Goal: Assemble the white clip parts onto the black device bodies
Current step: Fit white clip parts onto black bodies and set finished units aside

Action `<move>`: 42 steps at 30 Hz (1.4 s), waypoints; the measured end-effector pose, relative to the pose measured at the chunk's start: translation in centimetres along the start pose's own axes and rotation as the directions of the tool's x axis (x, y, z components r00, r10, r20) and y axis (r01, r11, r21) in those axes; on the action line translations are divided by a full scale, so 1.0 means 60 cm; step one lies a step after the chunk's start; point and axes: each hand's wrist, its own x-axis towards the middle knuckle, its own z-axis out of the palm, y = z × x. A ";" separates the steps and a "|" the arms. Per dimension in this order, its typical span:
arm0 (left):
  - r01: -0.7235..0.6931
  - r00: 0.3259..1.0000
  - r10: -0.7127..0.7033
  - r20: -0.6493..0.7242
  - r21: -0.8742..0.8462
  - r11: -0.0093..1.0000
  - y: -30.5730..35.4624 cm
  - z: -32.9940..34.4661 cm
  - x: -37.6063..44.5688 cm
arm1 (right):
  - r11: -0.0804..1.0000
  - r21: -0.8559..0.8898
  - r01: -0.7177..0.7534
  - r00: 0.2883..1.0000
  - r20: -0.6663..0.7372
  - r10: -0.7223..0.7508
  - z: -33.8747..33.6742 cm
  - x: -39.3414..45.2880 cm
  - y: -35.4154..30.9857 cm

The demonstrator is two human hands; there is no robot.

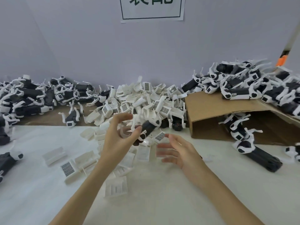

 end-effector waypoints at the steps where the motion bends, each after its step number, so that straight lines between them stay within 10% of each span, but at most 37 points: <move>1: 0.006 0.999 -0.005 0.052 -0.032 0.999 0.005 0.006 -0.005 | 0.994 0.098 -0.038 0.999 0.033 0.035 0.002 0.000 -0.001; 12: 0.200 0.956 -0.182 0.229 -0.059 0.978 0.006 0.023 -0.017 | 0.943 0.327 0.068 0.997 -0.065 -0.049 -0.002 0.004 -0.005; 23: 0.306 0.920 -0.250 0.300 -0.155 0.939 -0.004 0.017 -0.011 | 0.985 0.064 0.161 0.986 -0.052 -0.158 -0.001 -0.004 -0.016; 28: 0.154 0.896 -0.078 0.436 -0.142 0.978 -0.006 -0.002 -0.006 | 0.927 0.346 -0.143 0.981 0.175 0.087 -0.014 -0.015 -0.036; 32: 0.012 0.825 0.038 0.564 -0.085 0.996 -0.011 -0.015 -0.001 | 0.927 0.252 -0.279 0.951 0.206 0.231 -0.020 -0.016 -0.034; 36: 0.012 0.822 -0.006 0.570 -0.007 1.000 -0.012 -0.012 0.002 | 0.941 0.276 -0.197 0.978 0.120 0.170 -0.016 -0.013 -0.027; 42: 0.378 0.825 -0.223 0.520 -0.213 0.901 -0.015 -0.010 0.003 | 0.991 0.006 0.135 0.989 -0.058 -0.134 -0.019 -0.009 -0.028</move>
